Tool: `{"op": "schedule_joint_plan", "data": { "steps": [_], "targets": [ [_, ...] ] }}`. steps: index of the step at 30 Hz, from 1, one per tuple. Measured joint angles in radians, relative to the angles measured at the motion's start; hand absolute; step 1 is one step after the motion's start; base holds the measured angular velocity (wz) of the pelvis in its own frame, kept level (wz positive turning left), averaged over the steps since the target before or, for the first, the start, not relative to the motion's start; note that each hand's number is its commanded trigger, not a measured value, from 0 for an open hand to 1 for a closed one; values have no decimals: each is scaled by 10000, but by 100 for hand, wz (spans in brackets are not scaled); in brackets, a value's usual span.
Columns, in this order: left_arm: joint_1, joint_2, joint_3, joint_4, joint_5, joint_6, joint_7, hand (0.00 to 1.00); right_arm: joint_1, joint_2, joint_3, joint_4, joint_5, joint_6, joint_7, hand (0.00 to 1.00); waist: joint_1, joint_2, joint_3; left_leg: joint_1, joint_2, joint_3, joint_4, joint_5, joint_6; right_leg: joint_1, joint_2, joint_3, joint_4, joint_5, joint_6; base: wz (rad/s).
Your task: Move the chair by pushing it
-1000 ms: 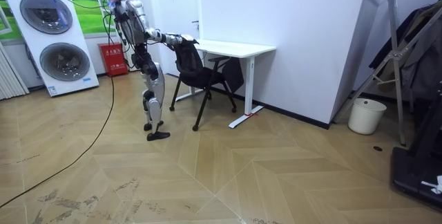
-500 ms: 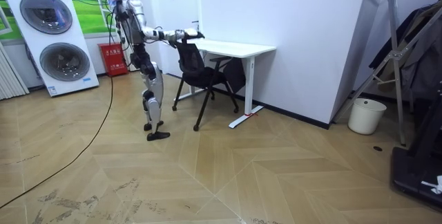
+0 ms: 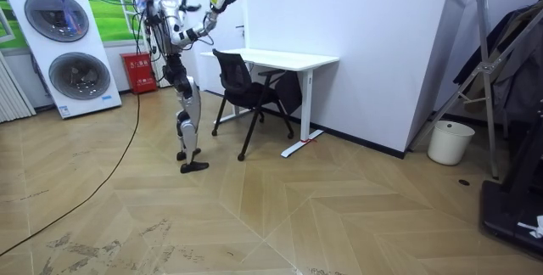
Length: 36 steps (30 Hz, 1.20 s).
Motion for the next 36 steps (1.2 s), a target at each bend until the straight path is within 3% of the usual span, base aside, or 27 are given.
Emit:
{"op": "schedule_joint_plan", "data": {
  "steps": [1, 2, 3, 4, 6, 7, 8, 9, 10, 12, 13, 15, 18, 22, 26, 31, 33, 36],
  "targets": [
    [215, -80, 144, -80, -269, 53, 165, 0, 240, 131, -84, 22, 405, 36, -74, 0, -73, 22, 15, 119, -29, 31, -44, -1, 1, 107, -47, -6, 31, -61, 19, 0],
    [682, -298, 296, -99, -668, 132, 413, 0, 799, 555, -235, 146, 1173, 123, -136, 0, -109, -4, 29, 351, -71, 32, -135, -1, 1, 257, -91, -12, 138, -188, 21, 0],
    [1183, -706, 266, -51, -1163, 211, 556, 0, 1243, 1050, -259, 291, 1917, 308, -132, 0, -154, -52, 34, 487, -105, 22, -153, -5, -1, 304, -124, 15, 271, -313, 32, -5],
    [1412, -910, 169, 53, -1552, 238, 618, 0, 1430, 1262, -231, 437, 2381, 337, -106, 0, -146, -70, 49, 526, -110, 22, -155, -8, -5, 292, -139, 39, 325, -347, 26, -7],
    [2128, -1557, -240, 750, -3586, 599, 577, 0, 2248, 2104, -158, 1166, 4385, 650, 230, 0, -227, -152, 103, 456, -107, -101, -183, -12, -12, 208, -176, 24, 340, -392, 14, 0],
    [2281, -1696, -302, 910, -4231, 680, 577, 0, 2398, 2249, -85, 1484, 4983, 713, 340, 0, -230, -188, 128, 414, -97, -100, -177, -28, -38, 116, -173, 56, 393, -434, 6, -11],
    [2569, -1911, -398, 1366, -5701, 715, 519, 0, 2606, 2491, 195, 2295, 6217, 818, 610, 0, -112, -293, 180, 392, -76, -92, -201, -53, -72, -107, -161, 239, 619, -509, -20, -32],
    [2750, -2010, -620, 2096, -7317, 773, 379, 0, 2826, 2692, 598, 3267, 7584, 871, 950, 0, -14, -305, 183, 412, -38, -97, -198, -110, -112, -140, -121, 346, 655, -514, -33, -31],
    [2867, -2037, -739, 2582, -8120, 807, 279, 0, 2887, 2787, 785, 3871, 8214, 926, 1180, 0, -18, -308, 183, 417, -21, -96, -176, -160, -123, -126, -112, 336, 653, -517, -36, -18],
    [3182, -2125, -1431, 4663, -10390, 1283, -202, 0, 2796, 3287, 1111, 6033, 10389, 1493, 1826, 0, -55, -278, 126, 401, 2, -91, -26, -317, -127, -78, -111, 308, 643, -527, -29, -4],
    [3270, -2188, -1604, 5061, -10848, 1416, -346, 0, 2803, 3422, 1174, 6455, 10747, 1575, 1972, 0, -65, -276, 131, 383, 2, -88, 21, -353, -115, -77, -115, 304, 646, -537, -17, 0],
    [3345, -2336, -2112, 6956, -11955, 1604, -1180, 0, 2726, 3654, 1580, 8673, 11049, 1753, 2812, 0, -97, -275, 126, 349, -33, -94, 33, -384, -87, -80, -122, 297, 642, -552, 11, 0],
    [3287, -2341, -2249, 9258, -12225, 1896, -2389, 0, 2691, 3660, 1954, 10595, 10573, 2156, 3902, 0, -81, -179, 102, 367, -72, -106, 19, -422, -58, -78, -126, 324, 637, -581, 61, 0],
    [3063, -2319, -2263, 11814, -12101, 2172, -3688, 0, 2636, 3614, 2053, 12155, 8790, 2312, 5149, 0, -232, -76, 84, 407, -132, -188, 9, -459, -24, -5, -239, 270, 633, -622, 123, 5],
    [3103, -2327, -2396, 14081, -10984, 2895, -5017, 0, 2351, 3575, 2450, 13798, 6179, 2877, 6143, 0, -345, -39, 80, 531, -146, -149, -91, -463, -17, 107, -253, 293, 599, -661, 151, -1],
    [3006, -2360, -2849, 14924, -9637, 3611, -5785, 0, 1779, 3476, 3340, 14834, 4215, 3659, 6774, 0, -350, -46, 89, 637, -156, -111, -81, -482, 12, 262, -263, 257, 520, -659, 162, 2],
    [2649, -2361, -3562, 15168, -8392, 3951, -6011, 0, 1267, 3439, 3632, 15055, 3695, 3918, 6914, 0, -357, -39, 95, 632, -160, -117, -68, -481, 14, 266, -262, 264, 521, -651, 174, 0],
    [1962, -2362, -4432, 15155, -6677, 4345, -6274, 0, 738, 3385, 4071, 15053, 3603, 3942, 7071, 0, -365, -52, 107, 626, -156, -113, -59, -481, 14, 264, -241, 284, 501, -647, 176, 0]
  ]
}}
